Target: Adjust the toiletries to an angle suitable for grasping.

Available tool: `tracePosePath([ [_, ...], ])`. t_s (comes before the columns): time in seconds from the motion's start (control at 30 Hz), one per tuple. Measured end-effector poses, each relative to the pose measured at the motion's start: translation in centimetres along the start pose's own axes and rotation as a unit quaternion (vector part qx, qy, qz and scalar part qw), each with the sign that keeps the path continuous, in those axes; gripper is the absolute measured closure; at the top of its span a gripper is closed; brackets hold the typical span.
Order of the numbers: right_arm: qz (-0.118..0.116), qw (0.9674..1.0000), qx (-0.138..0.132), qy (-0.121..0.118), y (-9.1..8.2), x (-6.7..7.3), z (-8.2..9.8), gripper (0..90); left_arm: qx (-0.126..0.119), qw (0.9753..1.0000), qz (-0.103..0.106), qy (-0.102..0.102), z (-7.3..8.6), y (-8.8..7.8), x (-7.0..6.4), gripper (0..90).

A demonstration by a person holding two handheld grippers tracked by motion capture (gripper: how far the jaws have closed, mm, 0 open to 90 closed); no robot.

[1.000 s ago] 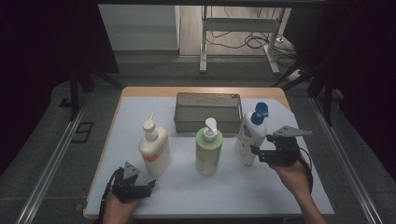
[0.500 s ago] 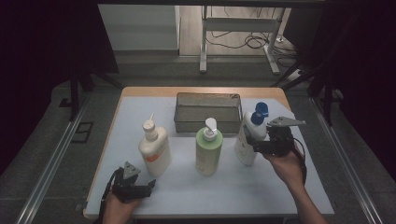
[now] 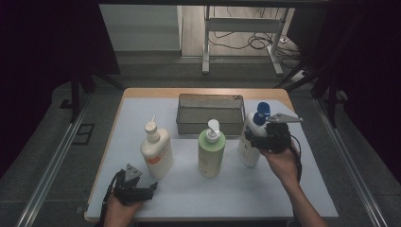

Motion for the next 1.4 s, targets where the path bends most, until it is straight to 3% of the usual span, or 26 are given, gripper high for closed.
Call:
tracePosePath([
  [0.07,-0.001,1.0,0.0,-0.001,0.1,0.1,0.0,33.0,0.0,1.0,0.0,0.0,0.0,0.0,0.0,12.1],
  [0.23,0.002,1.0,-0.001,-0.003,0.0,0.1,0.0,35.6,0.0,1.0,0.0,0.0,0.0,0.0,0.0,12.1],
  [0.27,0.011,0.9998,-0.001,-0.017,-0.1,0.1,0.0,36.3,0.0,1.0,0.0,0.0,0.0,0.0,0.0,12.1],
  [0.37,0.014,0.9996,0.0,-0.023,-0.3,0.1,0.0,37.3,0.0,1.0,0.0,0.0,0.0,0.0,0.0,12.1],
  [0.77,-0.006,0.9988,0.015,-0.046,-1.1,-0.1,0.1,40.0,0.0,1.0,0.001,0.0,0.0,0.0,0.0,12.1],
  [1.4,-0.037,0.9963,0.025,-0.074,-3.0,1.7,-1.8,40.2,-0.001,1.0,0.0,-0.002,0.0,0.0,0.0,12.1],
])
Point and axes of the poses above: each handheld gripper's, and its own axes: y roughly forward along the jaws, z roughly out of its underside, x roughly to its left, the point moved 8 cm from there along y, roughly forward along the jaws, and after that the axes turned 12 degrees about y, right-handed, at the moved point
